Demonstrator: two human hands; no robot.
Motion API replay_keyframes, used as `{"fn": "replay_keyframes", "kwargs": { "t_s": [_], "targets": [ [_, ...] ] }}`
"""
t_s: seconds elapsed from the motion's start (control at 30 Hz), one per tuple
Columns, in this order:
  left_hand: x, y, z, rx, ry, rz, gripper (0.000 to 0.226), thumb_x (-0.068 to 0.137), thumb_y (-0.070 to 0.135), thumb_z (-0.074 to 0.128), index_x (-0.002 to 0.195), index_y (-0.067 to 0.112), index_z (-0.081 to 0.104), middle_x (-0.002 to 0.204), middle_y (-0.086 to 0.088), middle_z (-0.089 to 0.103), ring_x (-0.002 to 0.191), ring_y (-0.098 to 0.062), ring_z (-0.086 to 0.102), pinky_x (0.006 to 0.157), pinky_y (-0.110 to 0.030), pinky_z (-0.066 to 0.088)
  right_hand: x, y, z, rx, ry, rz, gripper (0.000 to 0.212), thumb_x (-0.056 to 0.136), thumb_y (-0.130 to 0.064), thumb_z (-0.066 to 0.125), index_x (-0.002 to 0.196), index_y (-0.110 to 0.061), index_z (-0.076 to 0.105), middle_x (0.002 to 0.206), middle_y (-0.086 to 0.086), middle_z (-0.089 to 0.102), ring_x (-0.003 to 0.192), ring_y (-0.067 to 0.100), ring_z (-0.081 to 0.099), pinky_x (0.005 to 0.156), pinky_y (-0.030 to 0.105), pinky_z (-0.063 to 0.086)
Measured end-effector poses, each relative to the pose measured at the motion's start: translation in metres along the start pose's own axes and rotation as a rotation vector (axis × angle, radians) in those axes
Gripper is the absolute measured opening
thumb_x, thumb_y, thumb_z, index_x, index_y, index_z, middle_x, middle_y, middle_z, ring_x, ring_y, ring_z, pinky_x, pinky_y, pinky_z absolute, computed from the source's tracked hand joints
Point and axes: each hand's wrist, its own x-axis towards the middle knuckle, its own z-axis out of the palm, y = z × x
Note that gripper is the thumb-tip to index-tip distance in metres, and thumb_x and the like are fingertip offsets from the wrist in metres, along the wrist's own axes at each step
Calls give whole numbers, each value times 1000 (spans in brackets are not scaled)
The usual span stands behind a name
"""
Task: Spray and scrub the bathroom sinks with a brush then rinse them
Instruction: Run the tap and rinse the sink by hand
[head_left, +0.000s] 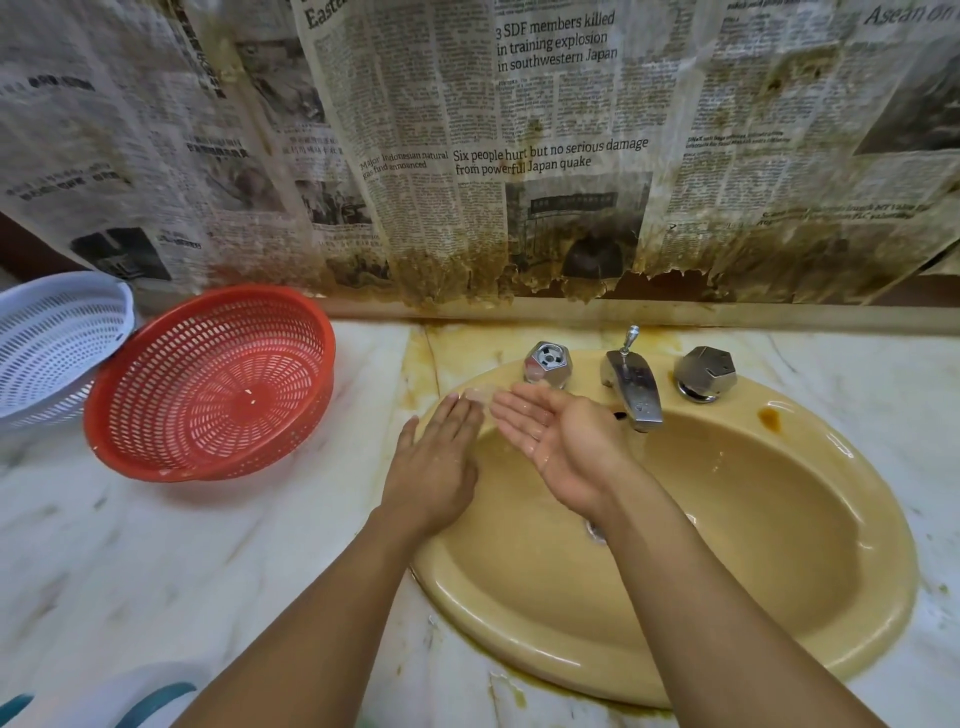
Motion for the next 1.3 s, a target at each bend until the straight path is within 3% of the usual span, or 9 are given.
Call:
{"fn": "replay_keyframes", "kwargs": {
  "t_s": [0.17,0.3,0.4,0.6,0.77,0.93,1.07,1.2,1.3],
  "targets": [
    [-1,4,-5,2,-11,-24,78,104,31,41,165,27,-6,171,12,-18,157,-7,-16,125,-49,11,-4,4,-35,27,197,-45,38,109,-19,41,128,10,56,123,26,65,114,36,65,103,42,52],
    [-7,12,-3,0,-5,-97,75,106,28,37,165,26,-10,170,12,-20,157,-6,-16,126,-52,13,-6,-1,-80,270,311,26,38,110,-21,35,124,6,58,122,24,66,99,35,67,97,42,51],
    [-22,15,1,-46,22,-154,73,105,19,36,165,27,-4,171,13,-15,157,-4,-12,126,-51,11,-8,-5,-99,393,337,2,41,110,-21,33,131,6,56,119,23,67,101,34,67,97,41,52],
    [-48,22,-4,-167,41,-236,78,99,7,38,166,28,4,173,13,-5,158,-4,-4,127,-47,7,-11,-8,-110,468,309,-49,33,109,-20,36,107,2,60,138,21,59,102,34,66,98,41,52],
    [-70,29,-4,-234,43,-325,75,98,5,36,166,23,9,173,9,6,158,-8,4,128,-43,13,-9,-6,-96,381,245,-49,32,109,-17,37,114,7,58,137,24,60,101,34,65,103,41,48],
    [-68,33,-10,-179,23,-331,74,97,9,39,165,20,12,173,5,10,158,-11,8,128,-44,16,-4,6,-29,102,1,24,35,107,-10,40,133,11,52,130,25,63,115,36,66,98,42,54],
    [-57,29,-9,-158,-42,-285,77,101,17,42,166,23,-1,173,7,-7,159,-10,-7,128,-53,3,-1,7,-7,33,-3,16,37,108,-15,39,132,10,53,127,26,65,122,36,63,103,43,52],
    [-34,20,-9,-79,-76,-196,82,104,30,42,164,26,-14,169,11,-24,155,-7,-21,124,-60,-4,-1,1,-54,136,177,9,39,109,-25,40,126,6,57,126,24,65,117,36,64,109,43,48],
    [-9,15,-11,-15,-110,-135,84,104,31,43,163,26,-16,168,12,-27,155,-8,-24,124,-64,-6,-6,-5,-98,303,297,23,36,109,-21,36,119,6,57,123,23,64,121,36,61,106,42,48]
  ]
}}
